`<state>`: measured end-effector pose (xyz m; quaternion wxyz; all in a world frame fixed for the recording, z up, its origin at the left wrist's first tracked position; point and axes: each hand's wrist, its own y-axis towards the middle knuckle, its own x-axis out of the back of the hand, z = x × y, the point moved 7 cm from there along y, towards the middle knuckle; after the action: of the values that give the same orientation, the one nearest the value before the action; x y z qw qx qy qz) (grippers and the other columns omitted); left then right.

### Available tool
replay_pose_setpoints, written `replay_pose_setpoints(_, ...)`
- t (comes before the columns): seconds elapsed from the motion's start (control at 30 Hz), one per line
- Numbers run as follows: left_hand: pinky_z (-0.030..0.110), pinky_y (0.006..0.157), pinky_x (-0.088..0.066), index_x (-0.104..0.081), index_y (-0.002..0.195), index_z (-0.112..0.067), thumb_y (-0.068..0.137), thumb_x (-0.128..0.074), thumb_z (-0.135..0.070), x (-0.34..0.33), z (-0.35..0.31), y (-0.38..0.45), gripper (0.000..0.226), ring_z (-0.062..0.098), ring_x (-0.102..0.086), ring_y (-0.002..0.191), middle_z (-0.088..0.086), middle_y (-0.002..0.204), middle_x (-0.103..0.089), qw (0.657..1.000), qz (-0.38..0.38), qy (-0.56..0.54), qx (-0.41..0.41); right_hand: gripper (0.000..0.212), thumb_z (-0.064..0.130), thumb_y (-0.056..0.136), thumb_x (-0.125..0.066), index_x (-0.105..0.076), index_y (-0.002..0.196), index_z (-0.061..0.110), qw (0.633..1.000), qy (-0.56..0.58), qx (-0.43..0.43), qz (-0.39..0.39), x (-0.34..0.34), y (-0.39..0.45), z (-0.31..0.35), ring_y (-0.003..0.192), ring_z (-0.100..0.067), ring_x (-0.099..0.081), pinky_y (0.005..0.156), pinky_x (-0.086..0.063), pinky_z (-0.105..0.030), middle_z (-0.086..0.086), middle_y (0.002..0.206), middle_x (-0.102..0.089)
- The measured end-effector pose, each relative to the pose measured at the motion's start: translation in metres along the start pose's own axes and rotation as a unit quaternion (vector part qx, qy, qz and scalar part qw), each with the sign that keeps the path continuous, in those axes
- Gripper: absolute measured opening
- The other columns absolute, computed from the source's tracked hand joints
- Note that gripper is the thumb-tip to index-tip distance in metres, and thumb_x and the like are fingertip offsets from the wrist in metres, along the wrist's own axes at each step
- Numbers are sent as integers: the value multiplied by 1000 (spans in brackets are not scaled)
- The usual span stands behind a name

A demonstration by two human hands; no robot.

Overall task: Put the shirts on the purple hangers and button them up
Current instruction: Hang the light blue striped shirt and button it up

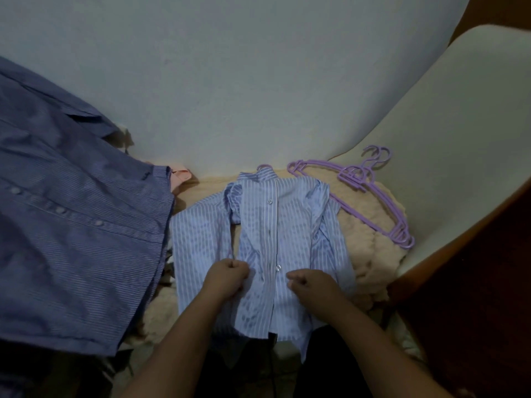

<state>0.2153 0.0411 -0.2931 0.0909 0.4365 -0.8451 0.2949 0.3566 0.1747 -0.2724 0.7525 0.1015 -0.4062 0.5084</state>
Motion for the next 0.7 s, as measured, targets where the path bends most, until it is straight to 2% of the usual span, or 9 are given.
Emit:
replay_pose_setpoints(0.07, 29, 52, -43, -53, 75, -11, 94, -56, -19, 7, -17, 0, 21, 16, -46, 55, 5, 67, -52, 995, -83, 4, -64, 28, 14, 94, -52, -64, 119, 7, 993, 63, 0, -101, 19, 9, -1, 116, -21, -56, 98, -40, -25, -7, 125, -62)
replay_pose_setpoints(0.13, 16, 54, -40, -59, 87, -16, 93, -57, -16, 8, -43, -6, 6, 6, -51, 62, -4, 76, -57, 979, -143, -31, -143, 22, 8, 91, -56, -69, 108, 6, 965, 190, -18, -181, 33, 21, -3, 94, -23, -64, 87, -50, -30, -8, 104, -68)
replay_pose_setpoints(0.2, 7, 56, -40, -63, 92, -23, 90, -60, -16, -4, -69, -9, 7, 1, -56, 66, -10, 77, -62, 966, -145, -52, -210, 19, 5, 92, -54, -68, 104, 7, 929, 312, -31, -197, 37, 39, 0, 70, -12, -63, 64, -50, -18, -3, 86, -66)
replay_pose_setpoints(0.27, 9, 60, -42, -67, 88, -25, 89, -62, -17, -25, -82, 1, 9, 0, -58, 68, -12, 75, -64, 969, -103, -35, -220, 18, 2, 93, -51, -64, 104, 7, 902, 387, -40, -185, 34, 59, 2, 58, -1, -60, 49, -43, -10, -1, 78, -62)
replay_pose_setpoints(0.33, 13, 58, -41, -68, 80, -25, 89, -60, -17, -40, -75, 19, 14, -1, -57, 65, -13, 70, -64, 980, -82, -18, -180, 19, 0, 93, -49, -63, 106, 5, 886, 429, -63, -164, 23, 79, -4, 60, -4, -59, 48, -44, -11, -2, 75, -61)
replay_pose_setpoints(0.47, 22, 58, -40, -61, 68, -19, 86, -63, -16, -47, -39, 46, 18, 5, -49, 56, -5, 60, -57, 989, -101, -20, -109, 18, -1, 93, -50, -63, 98, 11, 882, 452, -95, -100, -11, 106, -28, 69, -12, -55, 55, -45, -13, 3, 75, -59)
replay_pose_setpoints(0.53, 22, 59, -40, -60, 73, -15, 80, -73, -21, -50, -25, 55, 16, 8, -51, 60, 0, 67, -59, 990, -107, -16, -94, 19, -1, 92, -52, -61, 96, 14, 877, 458, -107, -97, -21, 110, -40, 74, -12, -57, 59, -48, -13, 3, 78, -61)
replay_pose_setpoints(0.63, 21, 57, -39, -59, 87, -15, 69, -83, -32, -54, -20, 65, 35, 10, -53, 66, 0, 76, -58, 990, -111, 11, -91, 21, 1, 93, -54, -62, 112, 7, 874, 460, -117, -106, -24, 113, -48, 86, -15, -61, 64, -52, -12, -4, 94, -63)
replay_pose_setpoints(0.7, 25, 58, -38, -57, 90, -16, 67, -84, -37, -58, -21, 72, 41, 12, -54, 67, 0, 77, -57, 989, -109, 42, -95, 21, 1, 93, -54, -62, 112, 3, 866, 473, -124, -105, -25, 114, -51, 84, -14, -61, 61, -51, -11, -5, 93, -64)
